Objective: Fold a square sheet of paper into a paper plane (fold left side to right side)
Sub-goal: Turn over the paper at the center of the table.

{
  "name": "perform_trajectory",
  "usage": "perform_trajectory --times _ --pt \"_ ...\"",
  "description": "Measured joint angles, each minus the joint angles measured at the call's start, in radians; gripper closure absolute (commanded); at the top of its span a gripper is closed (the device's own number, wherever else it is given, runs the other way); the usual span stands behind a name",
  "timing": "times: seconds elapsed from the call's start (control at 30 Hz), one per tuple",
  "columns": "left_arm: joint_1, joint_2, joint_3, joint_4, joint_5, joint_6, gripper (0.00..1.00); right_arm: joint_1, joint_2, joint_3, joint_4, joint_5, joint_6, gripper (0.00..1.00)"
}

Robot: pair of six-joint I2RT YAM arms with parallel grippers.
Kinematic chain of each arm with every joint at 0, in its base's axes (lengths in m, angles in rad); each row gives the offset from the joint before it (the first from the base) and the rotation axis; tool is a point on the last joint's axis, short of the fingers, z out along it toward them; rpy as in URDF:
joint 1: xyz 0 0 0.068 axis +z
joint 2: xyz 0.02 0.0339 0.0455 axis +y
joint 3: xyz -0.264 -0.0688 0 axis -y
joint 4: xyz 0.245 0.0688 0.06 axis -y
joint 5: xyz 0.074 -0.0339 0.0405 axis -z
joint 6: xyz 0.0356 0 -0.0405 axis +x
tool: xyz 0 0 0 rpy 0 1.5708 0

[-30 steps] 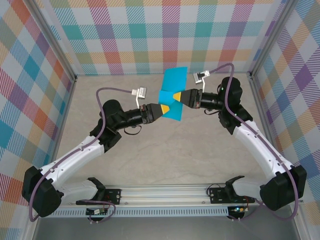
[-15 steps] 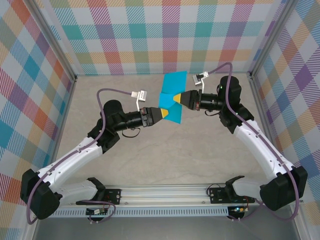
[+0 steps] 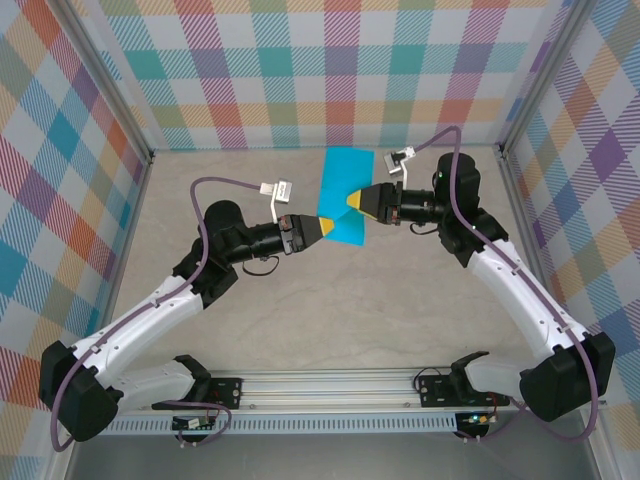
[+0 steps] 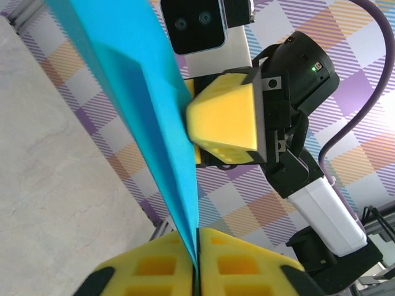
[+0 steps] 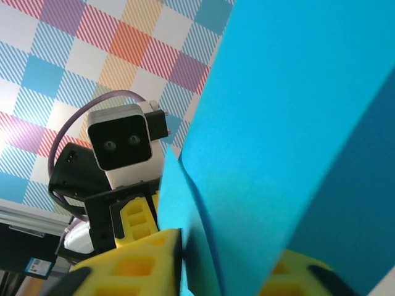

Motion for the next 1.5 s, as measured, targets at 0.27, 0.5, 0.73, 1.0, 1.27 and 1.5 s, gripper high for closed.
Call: perform_trajectory --times 0.27,0.5,0.73,1.0,1.27,1.5 --pt "-0.001 -0.010 -0.002 -0.143 -0.057 0.101 1.00 -0.010 -0.065 0.019 -0.277 0.167 -0.158 0.32" --pt "-0.092 -0.008 0.091 -0.586 -0.399 0.349 1.00 -0.029 -0.196 0.036 -0.658 0.649 -0.322 0.07" --pt "-0.292 0.261 0.380 -1.088 -1.041 0.428 1.00 -0.030 -0.314 -0.046 -0.829 1.014 -0.362 0.00" --pt "-0.405 0.769 0.747 -1.614 -1.444 0.172 1.00 -0.030 -0.366 -0.069 -0.923 1.220 -0.358 0.00" --pt "-0.442 1.095 0.874 -1.836 -1.456 0.031 1.00 -0.030 -0.492 -0.030 -1.028 1.383 -0.359 0.00" --pt "-0.447 1.173 0.902 -1.825 -1.327 0.047 1.00 -0.030 -0.532 0.033 -1.079 1.433 -0.370 0.00"
